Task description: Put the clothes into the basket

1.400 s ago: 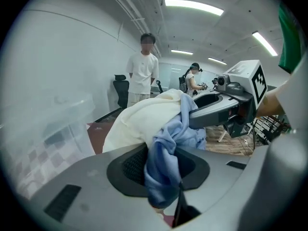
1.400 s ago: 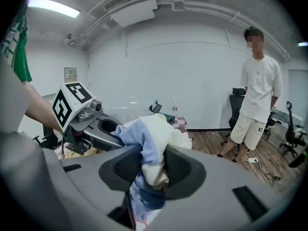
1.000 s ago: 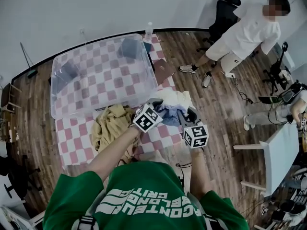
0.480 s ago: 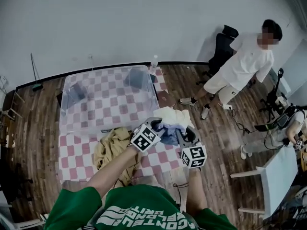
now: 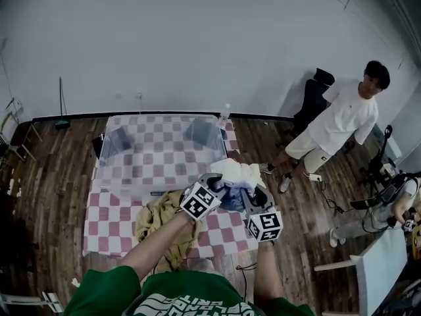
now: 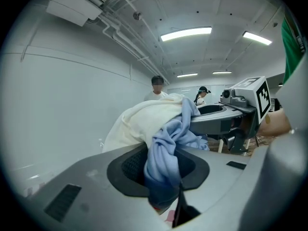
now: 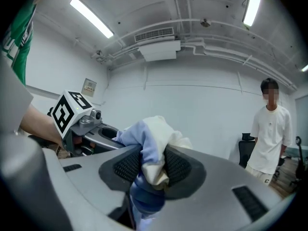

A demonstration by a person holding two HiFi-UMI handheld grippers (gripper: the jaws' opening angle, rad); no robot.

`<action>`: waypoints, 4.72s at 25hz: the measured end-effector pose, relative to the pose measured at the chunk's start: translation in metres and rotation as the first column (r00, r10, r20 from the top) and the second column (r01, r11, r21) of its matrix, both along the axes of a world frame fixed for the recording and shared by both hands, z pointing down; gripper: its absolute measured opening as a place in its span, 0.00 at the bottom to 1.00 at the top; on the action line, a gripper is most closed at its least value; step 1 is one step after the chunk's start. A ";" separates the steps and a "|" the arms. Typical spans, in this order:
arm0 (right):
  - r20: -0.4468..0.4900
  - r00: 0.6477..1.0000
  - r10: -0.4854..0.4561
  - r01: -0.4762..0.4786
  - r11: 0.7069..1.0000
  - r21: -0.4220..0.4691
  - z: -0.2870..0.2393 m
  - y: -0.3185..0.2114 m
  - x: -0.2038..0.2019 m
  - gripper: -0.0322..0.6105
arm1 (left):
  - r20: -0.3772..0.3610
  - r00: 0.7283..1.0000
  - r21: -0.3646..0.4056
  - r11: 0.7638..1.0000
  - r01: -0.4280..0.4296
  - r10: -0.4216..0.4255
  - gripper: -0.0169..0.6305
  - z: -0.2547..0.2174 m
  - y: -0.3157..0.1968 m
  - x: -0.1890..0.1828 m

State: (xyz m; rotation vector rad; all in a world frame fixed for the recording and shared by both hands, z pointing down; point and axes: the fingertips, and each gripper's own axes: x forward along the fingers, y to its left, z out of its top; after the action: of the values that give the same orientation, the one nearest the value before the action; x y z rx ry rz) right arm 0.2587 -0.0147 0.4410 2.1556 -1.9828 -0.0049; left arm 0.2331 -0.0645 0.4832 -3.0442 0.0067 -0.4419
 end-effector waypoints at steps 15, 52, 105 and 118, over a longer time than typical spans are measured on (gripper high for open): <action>-0.061 0.980 -0.190 0.193 0.979 0.060 -0.043 -0.081 -0.074 0.26 | -0.039 0.980 0.051 0.979 0.198 -0.196 0.18 -0.047 -0.076 -0.079; 0.021 0.845 -0.535 0.535 0.843 -0.063 0.021 -0.311 -0.142 0.26 | 0.139 0.865 0.028 0.875 0.483 -0.482 0.18 0.018 -0.284 -0.160; 0.356 0.796 -0.490 0.588 0.485 -0.647 0.370 -0.353 -0.118 0.28 | 0.726 0.682 -0.185 0.930 0.317 -0.088 0.20 0.357 -0.308 -0.142; 0.374 0.792 -0.483 0.593 0.462 -0.659 0.367 -0.356 -0.117 0.41 | 0.746 0.658 -0.175 0.925 0.337 -0.098 0.36 0.365 -0.317 -0.152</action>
State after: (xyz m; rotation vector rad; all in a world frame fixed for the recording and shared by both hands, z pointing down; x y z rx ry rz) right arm 0.1421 -0.3707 0.8084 0.9550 -2.1089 0.7558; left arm 0.0809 -0.3813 0.8478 -2.8827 0.3006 -1.8064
